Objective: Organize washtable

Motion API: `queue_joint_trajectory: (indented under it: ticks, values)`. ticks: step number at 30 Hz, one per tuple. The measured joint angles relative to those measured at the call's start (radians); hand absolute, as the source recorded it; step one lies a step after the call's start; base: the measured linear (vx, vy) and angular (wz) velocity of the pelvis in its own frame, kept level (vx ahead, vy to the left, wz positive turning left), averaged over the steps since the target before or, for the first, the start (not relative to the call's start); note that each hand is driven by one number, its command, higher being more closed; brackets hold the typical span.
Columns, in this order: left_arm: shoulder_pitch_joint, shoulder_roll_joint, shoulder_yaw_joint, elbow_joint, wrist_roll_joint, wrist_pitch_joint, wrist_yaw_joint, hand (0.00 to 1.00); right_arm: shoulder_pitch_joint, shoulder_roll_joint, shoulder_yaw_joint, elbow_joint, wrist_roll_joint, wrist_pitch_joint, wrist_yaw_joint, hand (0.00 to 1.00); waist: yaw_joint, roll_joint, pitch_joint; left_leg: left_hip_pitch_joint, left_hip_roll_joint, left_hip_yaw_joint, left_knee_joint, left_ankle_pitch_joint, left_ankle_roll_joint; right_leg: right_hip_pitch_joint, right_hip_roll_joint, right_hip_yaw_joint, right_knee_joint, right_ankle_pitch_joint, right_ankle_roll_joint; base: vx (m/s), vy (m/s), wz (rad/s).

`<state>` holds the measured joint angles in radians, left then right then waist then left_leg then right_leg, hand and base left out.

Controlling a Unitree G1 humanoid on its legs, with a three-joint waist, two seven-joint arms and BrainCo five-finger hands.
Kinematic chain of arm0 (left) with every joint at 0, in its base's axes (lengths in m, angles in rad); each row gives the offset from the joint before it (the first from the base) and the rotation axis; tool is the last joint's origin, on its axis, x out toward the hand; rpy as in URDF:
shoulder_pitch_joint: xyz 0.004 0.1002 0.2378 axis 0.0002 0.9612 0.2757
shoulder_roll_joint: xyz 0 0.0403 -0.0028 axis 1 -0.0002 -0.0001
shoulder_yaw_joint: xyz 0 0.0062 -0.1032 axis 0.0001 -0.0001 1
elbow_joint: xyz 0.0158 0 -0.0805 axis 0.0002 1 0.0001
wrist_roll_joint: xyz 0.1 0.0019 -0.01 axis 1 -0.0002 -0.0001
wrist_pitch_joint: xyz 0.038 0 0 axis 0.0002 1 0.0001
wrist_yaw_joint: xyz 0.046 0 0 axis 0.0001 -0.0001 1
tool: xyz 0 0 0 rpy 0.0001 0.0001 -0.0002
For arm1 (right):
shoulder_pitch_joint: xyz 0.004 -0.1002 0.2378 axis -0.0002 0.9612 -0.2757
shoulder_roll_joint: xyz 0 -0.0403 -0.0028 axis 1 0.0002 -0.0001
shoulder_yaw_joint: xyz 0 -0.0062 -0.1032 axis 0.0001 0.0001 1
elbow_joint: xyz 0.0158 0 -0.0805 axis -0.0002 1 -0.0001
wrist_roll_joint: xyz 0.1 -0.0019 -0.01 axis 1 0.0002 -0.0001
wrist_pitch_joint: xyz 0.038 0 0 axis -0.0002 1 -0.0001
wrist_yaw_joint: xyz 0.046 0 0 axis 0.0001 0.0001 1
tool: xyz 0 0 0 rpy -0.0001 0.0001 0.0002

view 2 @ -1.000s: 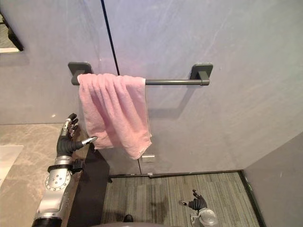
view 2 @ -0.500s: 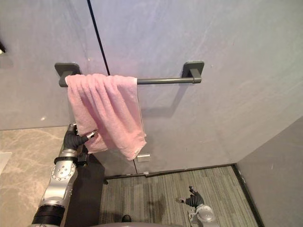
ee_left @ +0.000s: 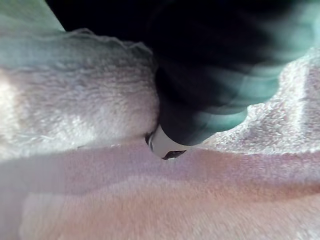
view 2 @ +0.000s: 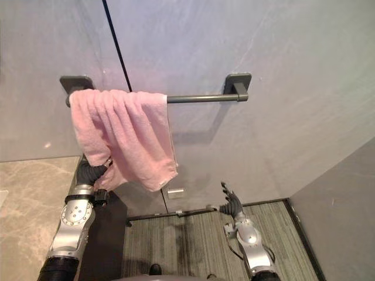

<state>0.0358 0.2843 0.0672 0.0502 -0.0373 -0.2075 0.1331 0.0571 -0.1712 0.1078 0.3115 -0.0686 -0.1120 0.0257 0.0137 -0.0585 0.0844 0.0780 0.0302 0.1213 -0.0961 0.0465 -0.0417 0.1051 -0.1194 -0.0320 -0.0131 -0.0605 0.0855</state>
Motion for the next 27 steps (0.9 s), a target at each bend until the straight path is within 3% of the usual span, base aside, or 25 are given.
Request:
queue_joint_trajectory:
  ticks: [7, 27]
  values:
    - [0.028, -0.019, -0.039, -0.022, 0.0, -0.002, 0.0, 1.0, -0.105, -0.057, 0.109, -0.142, -0.002, -0.038, 0.021, 0.0, 0.002, -0.008, -0.006, 0.001, 0.002, 0.001, 0.0, 0.001, 0.0, -0.007, 0.002, 0.006, 0.013, 0.0, 0.0, -0.04, -0.018, -0.02]
    - [0.028, -0.039, -0.076, -0.023, -0.069, -0.009, 0.001, 1.0, -0.348, -0.071, 0.227, -0.179, 0.02, -0.04, -0.025, 0.0, 0.003, -0.005, -0.008, -0.018, 0.004, -0.036, 0.0, 0.013, 0.001, -0.012, 0.006, -0.009, 0.02, 0.0, -0.001, -0.03, -0.021, 0.05]
